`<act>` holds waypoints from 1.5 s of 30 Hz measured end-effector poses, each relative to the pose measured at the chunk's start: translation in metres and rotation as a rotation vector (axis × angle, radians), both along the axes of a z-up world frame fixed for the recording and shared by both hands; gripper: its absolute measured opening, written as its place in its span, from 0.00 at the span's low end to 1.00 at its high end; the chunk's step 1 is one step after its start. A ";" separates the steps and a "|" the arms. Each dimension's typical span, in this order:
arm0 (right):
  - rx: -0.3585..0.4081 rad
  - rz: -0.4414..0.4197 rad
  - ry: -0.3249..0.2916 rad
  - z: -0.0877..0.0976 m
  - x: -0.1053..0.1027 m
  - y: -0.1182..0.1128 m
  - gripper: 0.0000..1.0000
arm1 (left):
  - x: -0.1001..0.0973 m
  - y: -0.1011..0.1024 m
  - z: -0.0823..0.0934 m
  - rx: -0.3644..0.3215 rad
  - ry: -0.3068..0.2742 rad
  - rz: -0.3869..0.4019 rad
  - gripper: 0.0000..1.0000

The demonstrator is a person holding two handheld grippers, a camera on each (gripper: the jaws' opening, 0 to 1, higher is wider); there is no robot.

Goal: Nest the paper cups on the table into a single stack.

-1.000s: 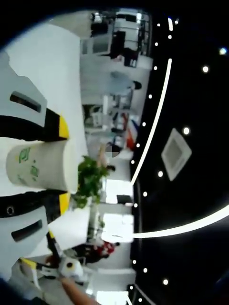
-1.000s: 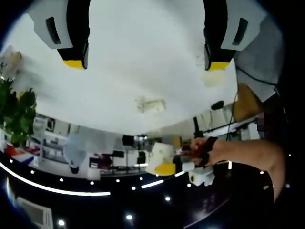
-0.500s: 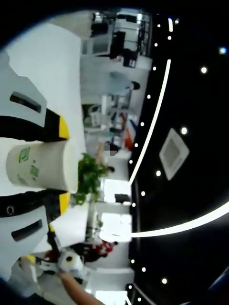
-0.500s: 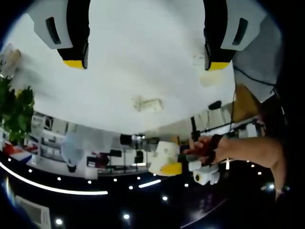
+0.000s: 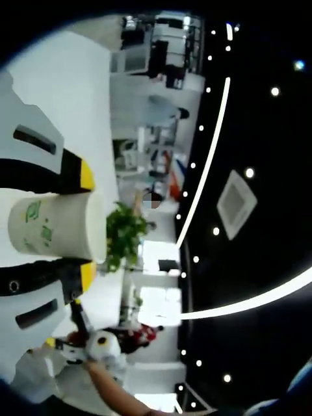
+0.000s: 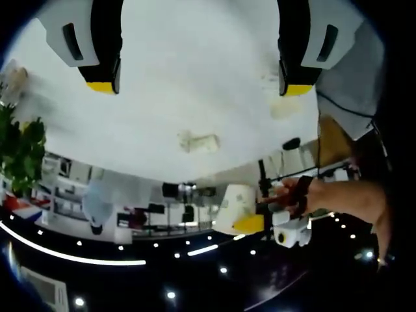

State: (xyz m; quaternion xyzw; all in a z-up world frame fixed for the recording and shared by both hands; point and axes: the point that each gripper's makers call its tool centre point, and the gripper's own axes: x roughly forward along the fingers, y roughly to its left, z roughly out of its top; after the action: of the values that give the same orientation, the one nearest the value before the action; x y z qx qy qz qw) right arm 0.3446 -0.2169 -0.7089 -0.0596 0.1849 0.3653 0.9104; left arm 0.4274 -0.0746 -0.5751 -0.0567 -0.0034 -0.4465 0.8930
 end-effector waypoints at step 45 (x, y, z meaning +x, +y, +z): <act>0.005 0.024 0.016 -0.007 -0.011 0.009 1.00 | -0.083 0.006 -0.011 -0.049 -0.018 0.027 0.38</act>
State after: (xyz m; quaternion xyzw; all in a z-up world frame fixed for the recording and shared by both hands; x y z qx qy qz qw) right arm 0.3336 -0.2081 -0.7155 -0.0568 0.1908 0.3770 0.9046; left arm 0.3446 -0.0690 -0.5863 -0.0745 -0.0230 -0.4348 0.8971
